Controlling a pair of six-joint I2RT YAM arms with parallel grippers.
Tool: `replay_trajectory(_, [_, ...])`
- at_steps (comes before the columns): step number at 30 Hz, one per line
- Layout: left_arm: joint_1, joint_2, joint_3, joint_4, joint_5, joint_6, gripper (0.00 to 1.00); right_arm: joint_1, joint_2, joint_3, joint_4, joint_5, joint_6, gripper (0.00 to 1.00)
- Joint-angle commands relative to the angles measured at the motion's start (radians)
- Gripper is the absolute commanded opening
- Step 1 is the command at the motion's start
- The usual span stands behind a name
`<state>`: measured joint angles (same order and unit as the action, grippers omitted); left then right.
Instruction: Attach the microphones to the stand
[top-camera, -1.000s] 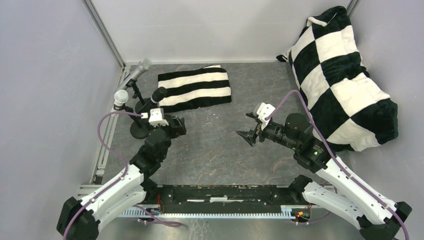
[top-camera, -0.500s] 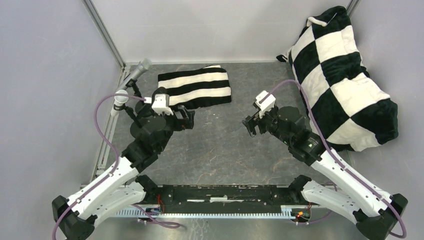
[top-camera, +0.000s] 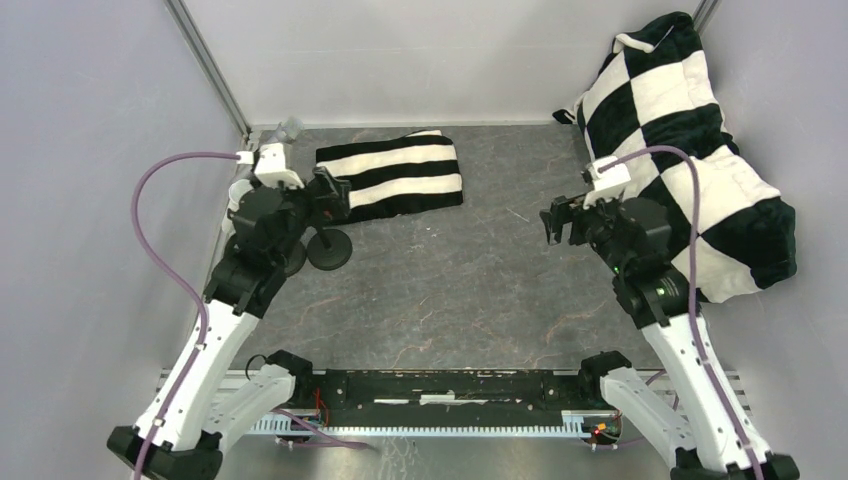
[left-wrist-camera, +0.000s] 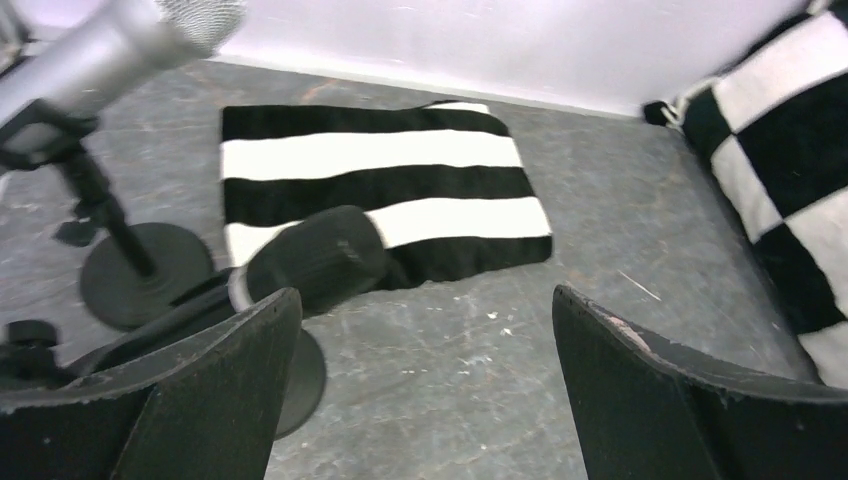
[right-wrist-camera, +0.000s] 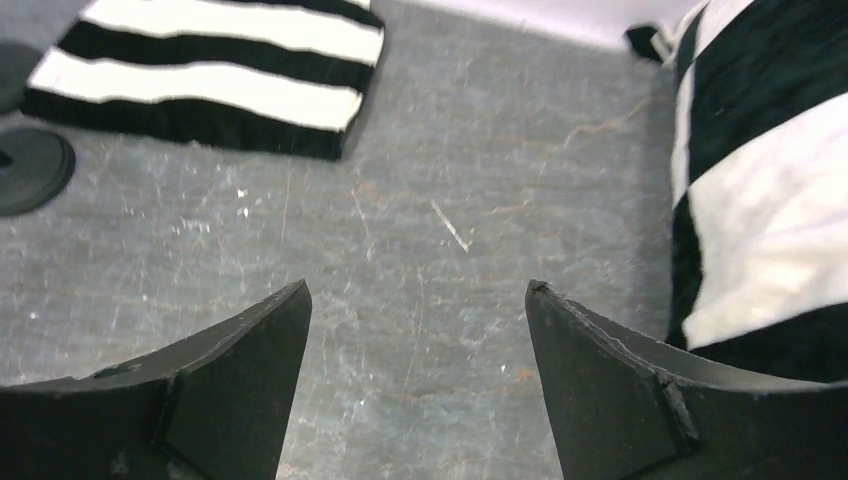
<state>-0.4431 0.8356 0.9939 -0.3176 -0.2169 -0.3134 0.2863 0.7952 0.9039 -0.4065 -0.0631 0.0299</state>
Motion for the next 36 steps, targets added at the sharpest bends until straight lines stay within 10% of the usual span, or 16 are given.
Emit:
replay_trajectory(1, [0.116, -0.053, 0.037, -0.075, 0.136, -0.023, 1.0, -0.019, -0.122, 0.057, 0.049, 0.024, 0.011, 0.86])
replay_trajectory(36, [0.117, -0.345, 0.024, -0.093, 0.179, 0.061, 1.0, -0.02, -0.375, -0.1, 0.269, 0.129, 0.036, 0.98])
